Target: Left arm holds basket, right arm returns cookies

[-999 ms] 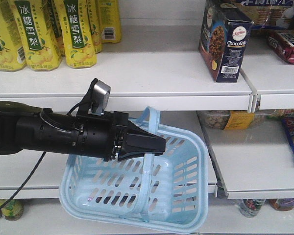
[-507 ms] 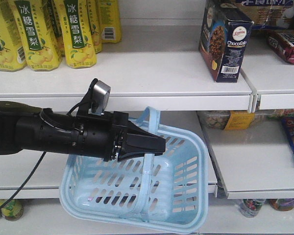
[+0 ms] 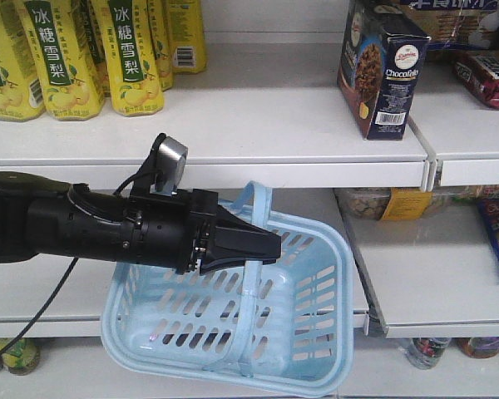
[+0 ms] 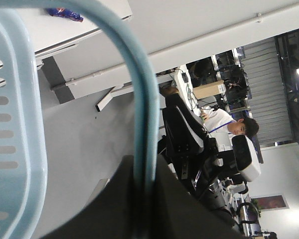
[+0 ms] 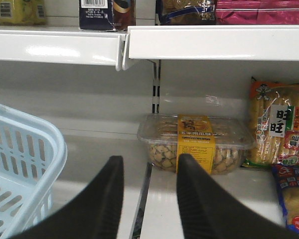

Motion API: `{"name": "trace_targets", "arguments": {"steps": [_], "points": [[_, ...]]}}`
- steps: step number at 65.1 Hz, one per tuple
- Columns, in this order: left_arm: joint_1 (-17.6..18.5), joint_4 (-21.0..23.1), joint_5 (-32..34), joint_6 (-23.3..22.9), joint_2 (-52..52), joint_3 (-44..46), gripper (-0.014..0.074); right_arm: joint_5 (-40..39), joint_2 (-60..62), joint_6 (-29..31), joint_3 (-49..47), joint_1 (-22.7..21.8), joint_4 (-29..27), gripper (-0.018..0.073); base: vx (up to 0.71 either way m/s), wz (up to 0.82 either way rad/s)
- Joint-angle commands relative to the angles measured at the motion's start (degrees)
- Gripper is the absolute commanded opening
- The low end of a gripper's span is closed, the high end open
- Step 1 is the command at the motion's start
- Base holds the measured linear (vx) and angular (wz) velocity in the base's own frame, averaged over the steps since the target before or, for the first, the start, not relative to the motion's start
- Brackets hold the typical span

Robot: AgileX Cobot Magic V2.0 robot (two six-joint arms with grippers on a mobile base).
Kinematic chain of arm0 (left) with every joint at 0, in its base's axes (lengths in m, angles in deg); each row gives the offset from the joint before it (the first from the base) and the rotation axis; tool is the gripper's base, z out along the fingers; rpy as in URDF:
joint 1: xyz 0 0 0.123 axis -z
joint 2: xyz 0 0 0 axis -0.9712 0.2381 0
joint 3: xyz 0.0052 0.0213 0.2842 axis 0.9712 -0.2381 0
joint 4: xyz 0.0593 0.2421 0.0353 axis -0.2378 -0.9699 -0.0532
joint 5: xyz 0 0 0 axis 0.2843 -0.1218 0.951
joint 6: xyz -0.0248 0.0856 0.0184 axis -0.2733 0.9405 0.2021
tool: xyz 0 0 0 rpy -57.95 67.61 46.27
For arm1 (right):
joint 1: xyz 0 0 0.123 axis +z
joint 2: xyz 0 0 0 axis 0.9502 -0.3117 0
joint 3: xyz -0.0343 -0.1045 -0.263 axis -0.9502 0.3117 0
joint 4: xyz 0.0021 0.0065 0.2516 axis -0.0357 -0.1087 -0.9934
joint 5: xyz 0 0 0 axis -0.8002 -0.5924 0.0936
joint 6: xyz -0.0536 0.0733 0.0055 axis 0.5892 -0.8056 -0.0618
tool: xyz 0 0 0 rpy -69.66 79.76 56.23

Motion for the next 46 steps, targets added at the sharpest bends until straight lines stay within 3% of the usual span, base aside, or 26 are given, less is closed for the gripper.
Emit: {"name": "trace_targets", "arguments": {"steps": [1,3,46], "points": [[-0.7,8.8,0.8,0.3,-1.9,1.9,-0.0006,-4.9,-0.4,-0.4,-1.7,-0.2,0.2,0.0034,0.00,0.00],[-0.7,8.8,0.8,0.3,-1.9,1.9,-0.0006,-4.9,-0.4,-0.4,-1.7,-0.2,0.2,-0.0017,0.00,0.00],[-0.7,8.8,0.8,0.3,-1.9,1.9,-0.0006,-4.6,-0.4,-0.4,-1.7,-0.2,0.2,-0.0011,0.00,0.00]]}}
